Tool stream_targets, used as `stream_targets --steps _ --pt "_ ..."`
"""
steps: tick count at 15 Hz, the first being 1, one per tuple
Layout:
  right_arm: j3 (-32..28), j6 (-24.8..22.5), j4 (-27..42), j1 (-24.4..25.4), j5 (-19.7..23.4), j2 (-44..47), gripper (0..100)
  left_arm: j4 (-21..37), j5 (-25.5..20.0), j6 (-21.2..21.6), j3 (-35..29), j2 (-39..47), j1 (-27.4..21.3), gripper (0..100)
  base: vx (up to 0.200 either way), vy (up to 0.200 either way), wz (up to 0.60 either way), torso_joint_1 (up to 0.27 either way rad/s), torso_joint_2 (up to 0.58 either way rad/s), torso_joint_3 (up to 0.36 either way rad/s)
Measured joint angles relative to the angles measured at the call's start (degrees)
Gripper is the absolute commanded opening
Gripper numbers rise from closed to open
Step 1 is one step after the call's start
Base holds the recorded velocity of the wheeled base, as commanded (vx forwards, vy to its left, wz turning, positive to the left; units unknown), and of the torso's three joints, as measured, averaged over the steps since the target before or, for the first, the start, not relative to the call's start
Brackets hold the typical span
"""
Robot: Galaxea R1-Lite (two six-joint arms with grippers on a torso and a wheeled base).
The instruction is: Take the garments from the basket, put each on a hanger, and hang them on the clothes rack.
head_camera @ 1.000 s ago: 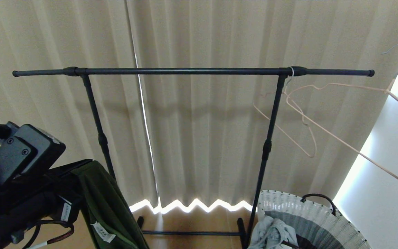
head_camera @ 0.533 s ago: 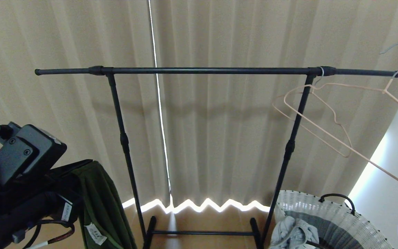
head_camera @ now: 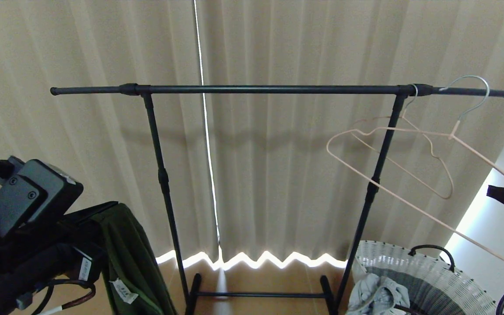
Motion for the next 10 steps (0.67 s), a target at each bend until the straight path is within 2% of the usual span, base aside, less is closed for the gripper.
stream_targets --steps 7,10 --pt "0.9 0.2 -0.4 8.4 -0.2 1.2 0 1.2 0.2 -0.6 -3.0 2.9 0.0 0 0.000 0.000 0.00 0.000 0.00 0.000" --pt "0.7 2.3 -0.9 14.0 -0.2 2.0 0 7.1 0.3 -3.8 -9.9 7.2 -0.7 0 0.000 0.000 0.00 0.000 0.00 0.000"
